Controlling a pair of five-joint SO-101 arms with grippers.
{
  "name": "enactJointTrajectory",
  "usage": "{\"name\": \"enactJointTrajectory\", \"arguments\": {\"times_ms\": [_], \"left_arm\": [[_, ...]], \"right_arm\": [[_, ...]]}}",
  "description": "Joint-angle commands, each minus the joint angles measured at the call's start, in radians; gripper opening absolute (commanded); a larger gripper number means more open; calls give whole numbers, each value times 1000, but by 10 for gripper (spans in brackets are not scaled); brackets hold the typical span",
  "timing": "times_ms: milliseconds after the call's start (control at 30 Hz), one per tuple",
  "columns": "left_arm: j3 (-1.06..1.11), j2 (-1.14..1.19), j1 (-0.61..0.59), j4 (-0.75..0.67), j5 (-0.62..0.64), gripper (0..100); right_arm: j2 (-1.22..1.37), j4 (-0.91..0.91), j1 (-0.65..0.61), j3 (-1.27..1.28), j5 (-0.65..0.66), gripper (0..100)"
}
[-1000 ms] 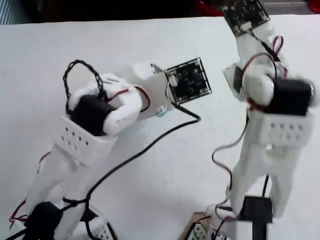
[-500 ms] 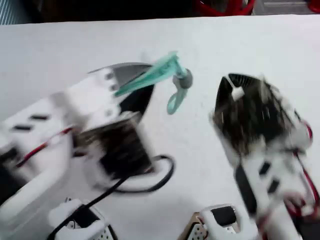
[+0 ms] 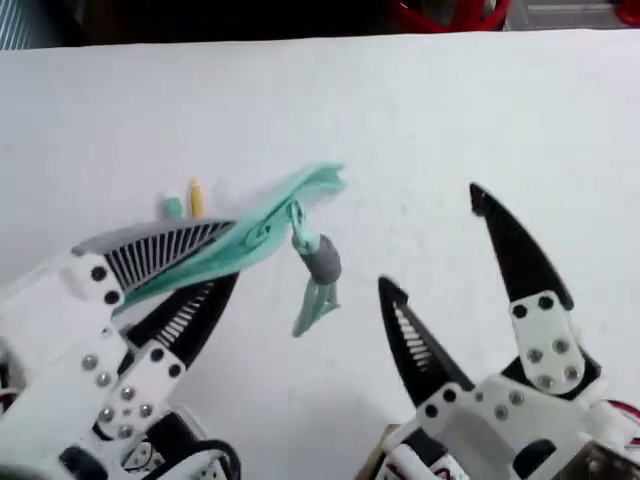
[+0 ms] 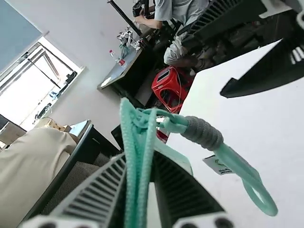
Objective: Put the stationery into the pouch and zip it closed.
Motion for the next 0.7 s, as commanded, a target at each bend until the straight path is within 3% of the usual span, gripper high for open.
{"name": "enactJointTrajectory", "arguments": {"times_ms": [0, 233, 667], "left_arm": [[-29, -5, 18, 2, 11, 23], [57, -12, 21, -3, 12, 23], [141, -5, 217, -57, 14, 23]], "right_arm": [[-58, 4, -88, 78, -23, 308], [-130, 2, -351, 110, -160, 311], [-131, -64, -364, 190, -209, 311]]}}
